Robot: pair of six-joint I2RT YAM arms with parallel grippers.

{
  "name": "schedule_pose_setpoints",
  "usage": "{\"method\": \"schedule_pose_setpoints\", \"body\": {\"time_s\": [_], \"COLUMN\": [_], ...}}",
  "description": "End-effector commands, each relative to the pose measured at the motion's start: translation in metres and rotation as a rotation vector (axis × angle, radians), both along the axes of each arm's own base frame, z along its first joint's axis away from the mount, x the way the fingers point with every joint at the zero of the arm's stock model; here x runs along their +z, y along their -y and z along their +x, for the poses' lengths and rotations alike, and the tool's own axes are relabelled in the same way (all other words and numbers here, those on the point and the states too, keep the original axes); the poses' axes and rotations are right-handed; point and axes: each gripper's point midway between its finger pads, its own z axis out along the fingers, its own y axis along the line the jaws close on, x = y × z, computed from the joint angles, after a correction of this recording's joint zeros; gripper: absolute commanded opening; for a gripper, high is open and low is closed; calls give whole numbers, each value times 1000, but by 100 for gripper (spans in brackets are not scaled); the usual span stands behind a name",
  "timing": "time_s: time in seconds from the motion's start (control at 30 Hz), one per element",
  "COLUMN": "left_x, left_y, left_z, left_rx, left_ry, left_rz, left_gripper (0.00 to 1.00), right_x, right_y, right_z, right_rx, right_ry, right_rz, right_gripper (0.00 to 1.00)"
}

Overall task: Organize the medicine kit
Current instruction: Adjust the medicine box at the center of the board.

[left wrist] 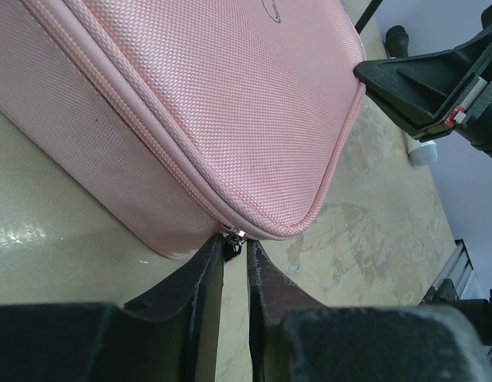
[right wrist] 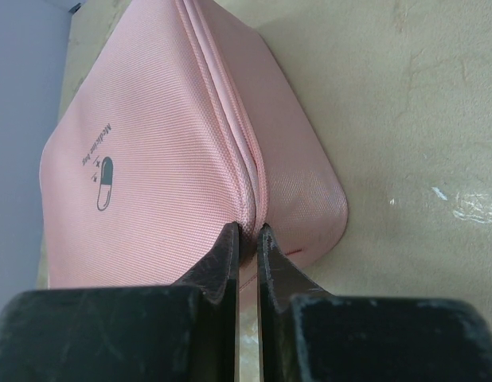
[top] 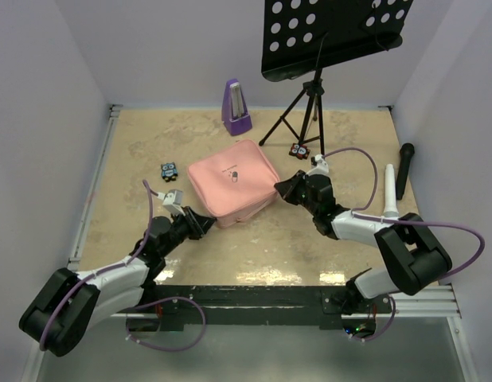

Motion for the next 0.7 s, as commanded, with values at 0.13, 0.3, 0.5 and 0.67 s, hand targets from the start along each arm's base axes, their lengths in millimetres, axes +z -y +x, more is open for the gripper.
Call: {"method": "schedule_pose_setpoints", "body": {"time_s": [0.13, 0.3, 0.5, 0.67], "left_x": [-5, -6, -11, -15], "left_y": [-14, -16, -18, -21], "left_z": [-3, -2, -3, -5], "left_rx": [61, 74, 80, 82], "left_ry": [50, 50, 39, 28], "left_rz": [-13, -8, 6, 26], "left_gripper": [11, 0, 0, 0], "right_x": [7, 15, 18, 24], "right_y": [-32, -26, -18, -13], "right_z": [-29, -28, -30, -28], "right_rx": [200, 188, 186, 165], "right_ry": [-13, 18, 29, 45], "right_rz": [26, -6, -65, -90], "right_gripper": [0, 0, 23, 60]}}
